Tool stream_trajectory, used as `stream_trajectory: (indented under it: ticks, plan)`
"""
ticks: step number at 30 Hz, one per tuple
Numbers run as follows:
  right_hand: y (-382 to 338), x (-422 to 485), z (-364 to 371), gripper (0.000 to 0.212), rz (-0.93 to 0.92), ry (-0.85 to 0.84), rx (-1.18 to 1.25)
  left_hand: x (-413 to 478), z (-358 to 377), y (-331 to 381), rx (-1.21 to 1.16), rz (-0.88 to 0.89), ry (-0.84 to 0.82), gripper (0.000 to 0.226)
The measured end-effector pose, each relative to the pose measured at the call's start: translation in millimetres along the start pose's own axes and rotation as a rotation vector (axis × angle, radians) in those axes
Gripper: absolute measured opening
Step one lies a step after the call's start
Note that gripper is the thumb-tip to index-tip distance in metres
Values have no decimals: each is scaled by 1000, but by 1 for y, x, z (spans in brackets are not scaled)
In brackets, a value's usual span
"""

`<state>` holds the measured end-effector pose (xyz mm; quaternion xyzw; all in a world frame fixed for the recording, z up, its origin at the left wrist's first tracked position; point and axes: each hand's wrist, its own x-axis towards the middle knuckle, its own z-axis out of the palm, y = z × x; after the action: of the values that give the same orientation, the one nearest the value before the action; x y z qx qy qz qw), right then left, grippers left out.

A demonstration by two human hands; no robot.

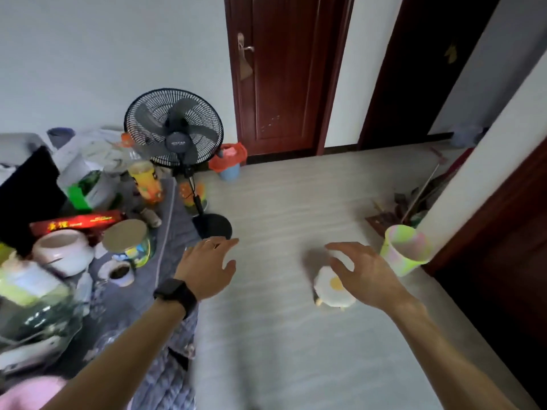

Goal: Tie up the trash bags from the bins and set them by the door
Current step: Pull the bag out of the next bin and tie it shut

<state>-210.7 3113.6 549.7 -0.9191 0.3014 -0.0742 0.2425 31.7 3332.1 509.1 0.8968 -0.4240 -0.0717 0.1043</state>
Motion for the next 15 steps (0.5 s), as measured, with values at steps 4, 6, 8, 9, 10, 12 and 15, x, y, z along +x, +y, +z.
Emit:
stream_trajectory:
  ticks: [4, 6, 8, 9, 10, 12, 15]
  plan:
    - [19, 101, -7, 35, 27, 11, 4, 116, -14, -6, 41, 54, -9, 55]
    - [28, 144, -7, 35, 36, 14, 19, 163, -16, -8, 59, 77, -23, 56]
    - [41, 200, -4, 35, 44, 3, 43, 222, -17, -9, 63, 78, -34, 55]
    - [47, 223, -3, 35, 41, 3, 54, 244, -16, -10, 61, 71, -32, 54]
    - [56, 262, -4, 35, 33, 8, 58, 282, -16, -9, 62, 67, -25, 54]
    - [65, 318, -5, 35, 16, 4, 60, 330, -18, -9, 69, 61, -6, 54]
    - [79, 411, -13, 36, -13, -60, 53, 408, -22, -14, 47, -7, 6, 54]
